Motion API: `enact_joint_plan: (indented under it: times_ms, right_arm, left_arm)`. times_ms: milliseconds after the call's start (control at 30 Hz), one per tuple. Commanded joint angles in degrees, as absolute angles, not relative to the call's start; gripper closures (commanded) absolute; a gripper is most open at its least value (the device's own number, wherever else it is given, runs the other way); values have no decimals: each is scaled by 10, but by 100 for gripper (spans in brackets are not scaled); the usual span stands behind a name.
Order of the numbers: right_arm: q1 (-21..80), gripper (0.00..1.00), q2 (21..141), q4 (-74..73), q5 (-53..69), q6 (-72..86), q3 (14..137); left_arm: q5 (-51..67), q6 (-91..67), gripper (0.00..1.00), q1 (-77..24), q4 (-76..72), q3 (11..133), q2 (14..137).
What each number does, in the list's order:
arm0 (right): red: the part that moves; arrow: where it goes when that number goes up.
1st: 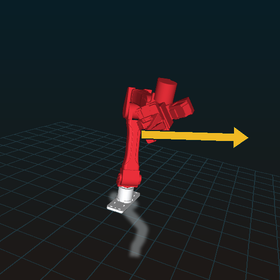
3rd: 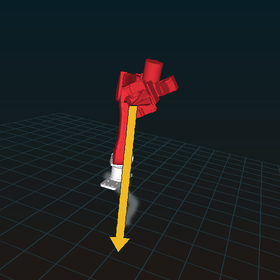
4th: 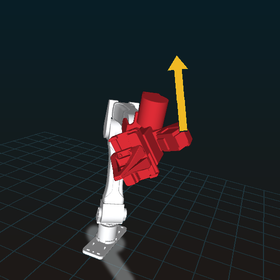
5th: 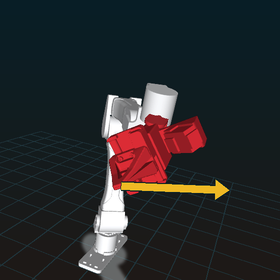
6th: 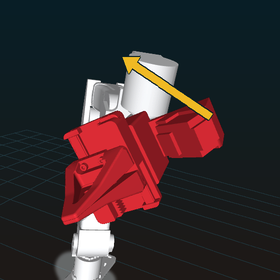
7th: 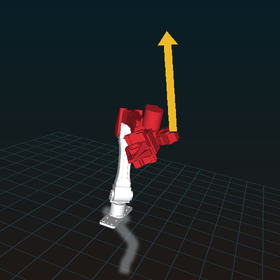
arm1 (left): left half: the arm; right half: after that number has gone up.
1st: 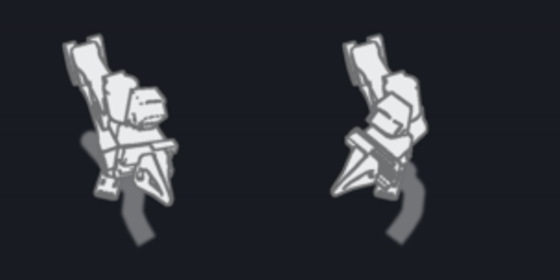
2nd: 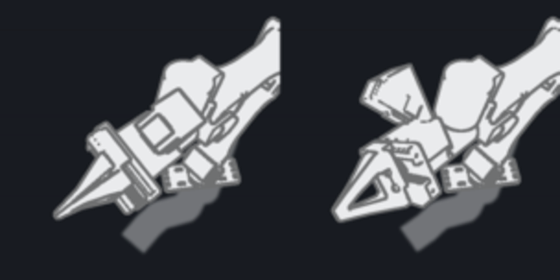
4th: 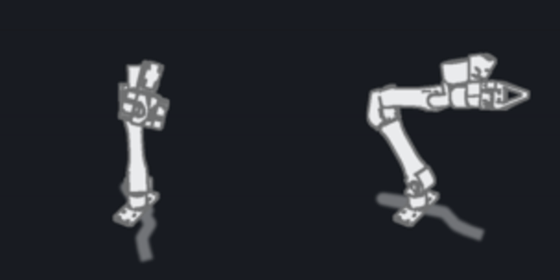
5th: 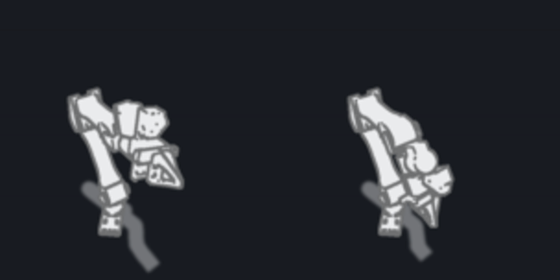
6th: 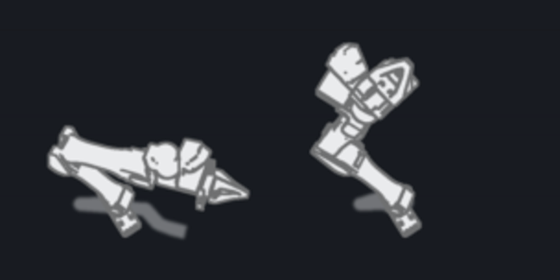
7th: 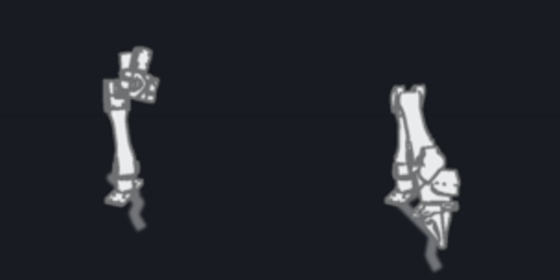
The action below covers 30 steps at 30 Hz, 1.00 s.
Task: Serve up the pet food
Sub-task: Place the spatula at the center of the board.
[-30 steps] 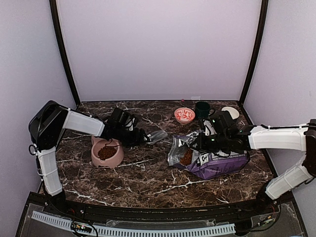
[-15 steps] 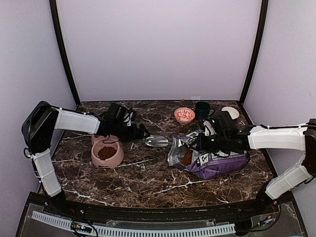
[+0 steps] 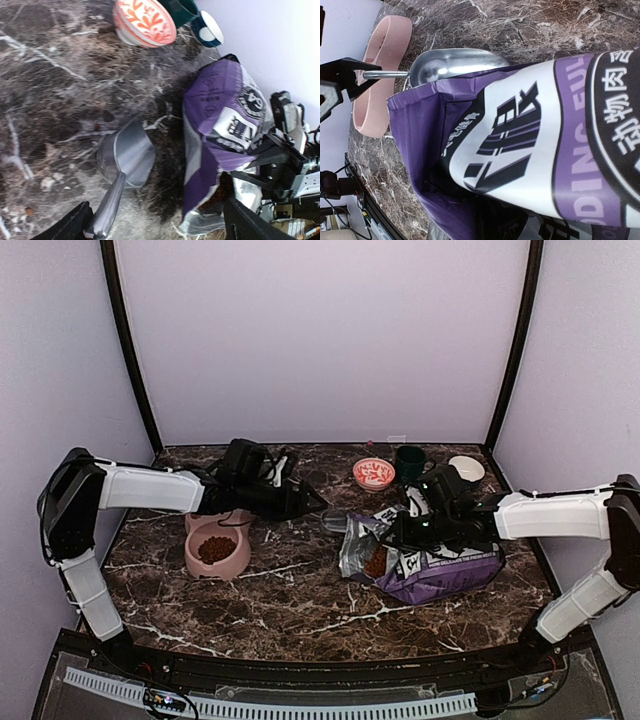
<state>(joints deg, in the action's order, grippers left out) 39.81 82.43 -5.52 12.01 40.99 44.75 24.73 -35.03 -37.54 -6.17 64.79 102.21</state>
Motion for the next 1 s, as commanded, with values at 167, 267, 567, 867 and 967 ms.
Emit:
enact_joint_plan:
  times_ms: [167, 267, 567, 867, 967]
  right_arm:
    - [421, 100, 851, -74, 95, 413, 470]
    - [424, 100, 848, -75, 89, 418, 466]
    - [429, 100, 848, -81, 85, 420, 472]
    - [443, 100, 858, -82, 95, 402, 482]
    - [453, 100, 865, -81, 95, 398, 486]
  left_arm:
    - [247, -424, 11, -416, -101, 698, 1050]
    - [207, -410, 14, -411, -74, 694, 1054]
    - [258, -421, 31, -375, -171, 628, 1089]
    - [302, -363, 30, -375, -145, 660, 1063]
    - [299, -404, 32, -376, -127, 675, 1070]
